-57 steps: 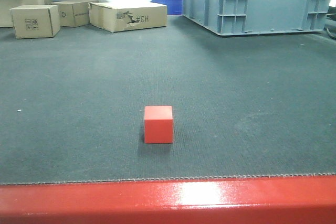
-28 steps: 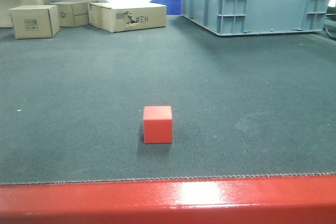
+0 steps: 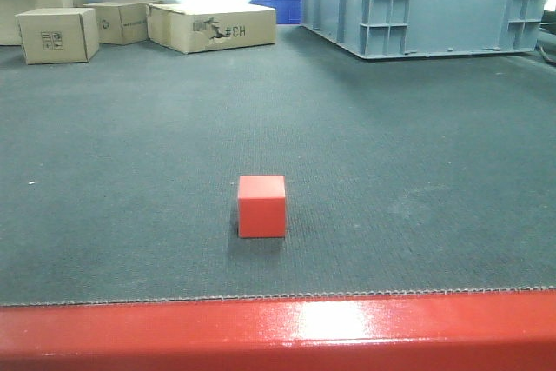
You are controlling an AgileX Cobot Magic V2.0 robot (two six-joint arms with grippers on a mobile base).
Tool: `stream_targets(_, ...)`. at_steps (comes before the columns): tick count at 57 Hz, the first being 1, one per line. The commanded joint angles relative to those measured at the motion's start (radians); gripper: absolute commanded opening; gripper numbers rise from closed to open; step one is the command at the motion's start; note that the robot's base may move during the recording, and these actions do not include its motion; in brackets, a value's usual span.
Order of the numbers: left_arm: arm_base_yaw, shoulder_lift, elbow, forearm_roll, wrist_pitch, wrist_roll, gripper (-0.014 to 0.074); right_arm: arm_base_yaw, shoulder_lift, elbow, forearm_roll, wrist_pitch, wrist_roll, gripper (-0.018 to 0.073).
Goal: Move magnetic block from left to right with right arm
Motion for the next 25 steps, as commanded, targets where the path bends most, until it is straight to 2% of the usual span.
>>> stream_targets(1, 0.001, -0.009, 0.009, -0.005, -0.091, 0.002, -0.0126, -0.006, -0.021, 0.002, -0.003, -0.095, -0.006, 0.0056)
stream_targets(25, 0.001, -0.009, 0.009, -0.005, -0.091, 0.002, -0.0126, -0.006, -0.021, 0.002, -0.003, -0.095, -0.006, 0.0056)
